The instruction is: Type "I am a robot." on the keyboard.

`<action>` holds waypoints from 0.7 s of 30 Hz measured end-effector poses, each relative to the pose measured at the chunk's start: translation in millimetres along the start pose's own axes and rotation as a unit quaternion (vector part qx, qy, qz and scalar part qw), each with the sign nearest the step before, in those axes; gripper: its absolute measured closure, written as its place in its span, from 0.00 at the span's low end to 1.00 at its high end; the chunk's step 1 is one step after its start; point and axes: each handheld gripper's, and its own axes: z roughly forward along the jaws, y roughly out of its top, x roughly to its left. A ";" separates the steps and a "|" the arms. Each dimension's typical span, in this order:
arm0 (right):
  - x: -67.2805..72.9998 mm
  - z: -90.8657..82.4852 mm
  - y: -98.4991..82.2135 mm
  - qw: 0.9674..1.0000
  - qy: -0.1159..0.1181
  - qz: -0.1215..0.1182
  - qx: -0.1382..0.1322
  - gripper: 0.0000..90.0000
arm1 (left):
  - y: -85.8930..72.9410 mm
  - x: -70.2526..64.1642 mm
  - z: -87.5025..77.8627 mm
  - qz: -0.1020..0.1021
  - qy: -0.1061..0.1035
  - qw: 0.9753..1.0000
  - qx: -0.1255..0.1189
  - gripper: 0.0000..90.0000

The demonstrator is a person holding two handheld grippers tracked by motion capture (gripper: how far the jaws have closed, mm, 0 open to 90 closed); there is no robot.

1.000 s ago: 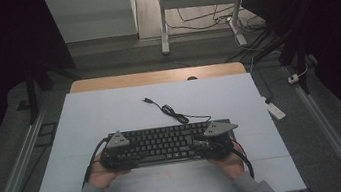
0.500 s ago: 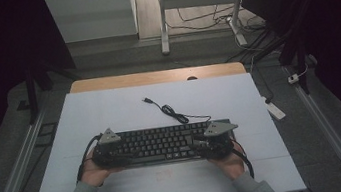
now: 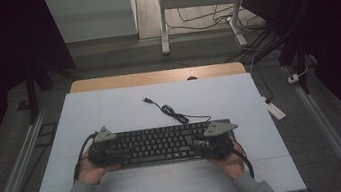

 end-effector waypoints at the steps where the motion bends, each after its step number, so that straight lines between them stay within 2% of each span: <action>1: 0.1 0.0 0.0 1.000 0.000 0.000 0.000 0.61 | -0.5 0.8 -0.1 -0.002 0.003 1.000 0.000 0.41; 7: 0.2 0.8 -0.3 1.000 0.002 0.002 0.000 0.61 | -3.1 7.7 -1.1 -0.007 0.014 1.000 -0.002 0.55; 13: -0.4 0.3 -0.7 1.000 -0.001 0.002 0.002 0.61 | -6.3 12.4 1.5 -0.007 0.014 1.000 0.010 0.71; 21: -0.5 0.1 -0.8 1.000 -0.002 0.001 0.003 0.61 | -8.6 15.3 1.8 -0.009 0.014 1.000 0.018 0.81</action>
